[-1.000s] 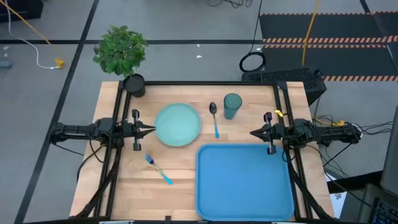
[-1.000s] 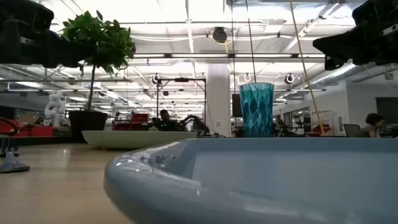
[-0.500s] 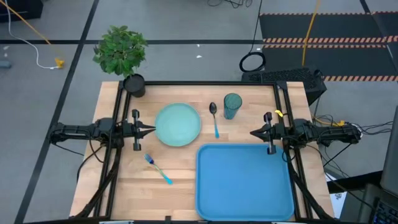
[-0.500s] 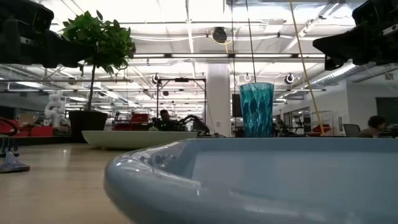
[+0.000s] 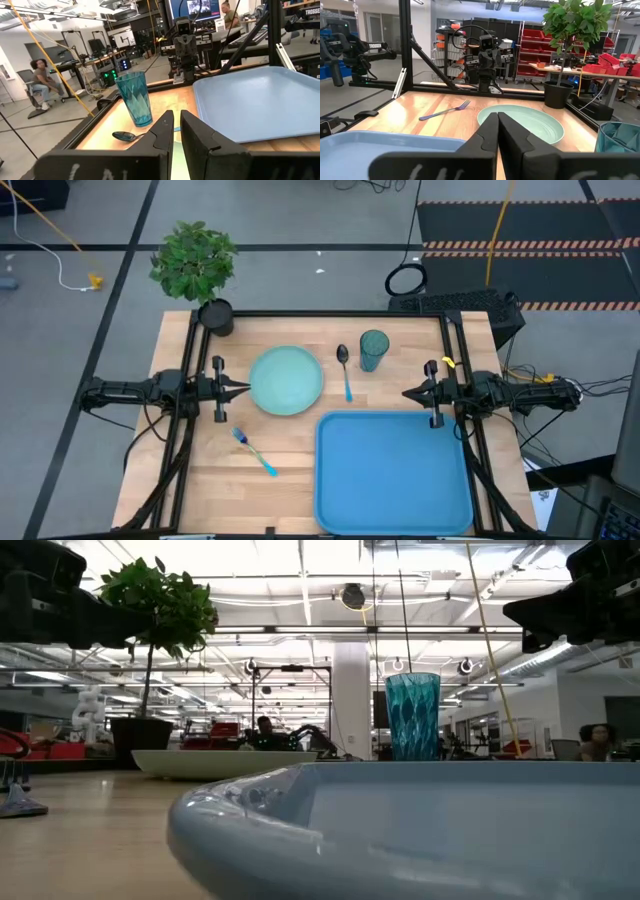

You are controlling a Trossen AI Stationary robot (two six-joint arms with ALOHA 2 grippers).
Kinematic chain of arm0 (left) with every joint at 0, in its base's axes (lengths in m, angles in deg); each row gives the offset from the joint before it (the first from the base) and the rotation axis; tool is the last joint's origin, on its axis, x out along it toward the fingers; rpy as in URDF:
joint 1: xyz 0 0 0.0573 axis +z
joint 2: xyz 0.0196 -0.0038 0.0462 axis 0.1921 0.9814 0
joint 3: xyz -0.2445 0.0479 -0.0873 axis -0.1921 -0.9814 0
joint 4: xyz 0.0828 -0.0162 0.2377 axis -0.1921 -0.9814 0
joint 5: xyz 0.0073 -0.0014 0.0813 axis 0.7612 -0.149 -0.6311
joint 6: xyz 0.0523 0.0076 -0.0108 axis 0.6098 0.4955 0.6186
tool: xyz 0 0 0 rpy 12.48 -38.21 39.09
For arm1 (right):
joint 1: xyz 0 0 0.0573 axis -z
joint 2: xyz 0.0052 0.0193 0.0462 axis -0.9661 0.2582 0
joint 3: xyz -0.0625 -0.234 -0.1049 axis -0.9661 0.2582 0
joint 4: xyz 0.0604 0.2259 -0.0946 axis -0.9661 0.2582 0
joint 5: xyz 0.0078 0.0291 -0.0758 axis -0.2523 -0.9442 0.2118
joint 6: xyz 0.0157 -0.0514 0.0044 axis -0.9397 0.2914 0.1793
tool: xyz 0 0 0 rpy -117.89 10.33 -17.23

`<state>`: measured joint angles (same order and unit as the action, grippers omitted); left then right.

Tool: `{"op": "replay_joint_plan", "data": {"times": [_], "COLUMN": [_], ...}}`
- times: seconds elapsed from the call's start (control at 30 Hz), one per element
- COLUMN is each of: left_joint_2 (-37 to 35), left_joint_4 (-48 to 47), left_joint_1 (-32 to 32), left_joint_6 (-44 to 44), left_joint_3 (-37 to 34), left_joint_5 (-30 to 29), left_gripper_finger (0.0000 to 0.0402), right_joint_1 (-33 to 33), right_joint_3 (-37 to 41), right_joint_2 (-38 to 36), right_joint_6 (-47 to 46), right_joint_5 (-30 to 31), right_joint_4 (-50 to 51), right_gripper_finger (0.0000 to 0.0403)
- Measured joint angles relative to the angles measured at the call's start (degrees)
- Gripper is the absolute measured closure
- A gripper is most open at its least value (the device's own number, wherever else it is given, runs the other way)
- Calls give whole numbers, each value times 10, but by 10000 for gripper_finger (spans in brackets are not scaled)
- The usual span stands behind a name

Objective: Pick and place plate/cup/fork/spoon on tray

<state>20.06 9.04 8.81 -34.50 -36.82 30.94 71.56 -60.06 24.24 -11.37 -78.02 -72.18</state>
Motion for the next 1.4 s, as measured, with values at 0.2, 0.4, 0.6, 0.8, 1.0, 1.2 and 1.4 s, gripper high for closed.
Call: {"op": "replay_joint_plan", "data": {"times": [0.2, 0.4, 0.6, 0.8, 1.0, 1.2, 1.4], "left_joint_2": [0, 0, 0, 0, 0, 0, 0], "left_joint_4": [0, 0, 0, 0, 0, 0, 0], "left_joint_1": [0, 0, 0, 0, 0, 0, 0], "left_joint_6": [0, 0, 0, 0, 0, 0, -38], "left_joint_3": [0, 0, 0, 0, 0, 0, 0], "left_joint_5": [0, 0, -1, -1, -1, -4, -3], "left_gripper_finger": [364, 364, 364, 364, 364, 364, 364], "right_joint_1": [0, 0, 0, 0, 0, 0, 0], "right_joint_3": [0, 0, 0, 0, 0, 0, 0], "right_joint_2": [0, 0, 0, 0, 0, 0, 0], "right_joint_6": [0, 0, 0, 0, 0, 0, 0], "right_joint_5": [0, 0, 0, 0, 0, 0, 0], "right_joint_4": [0, 0, 0, 0, 0, 0, 0], "right_gripper_finger": [403, 403, 403, 403, 403, 403, 403]}}
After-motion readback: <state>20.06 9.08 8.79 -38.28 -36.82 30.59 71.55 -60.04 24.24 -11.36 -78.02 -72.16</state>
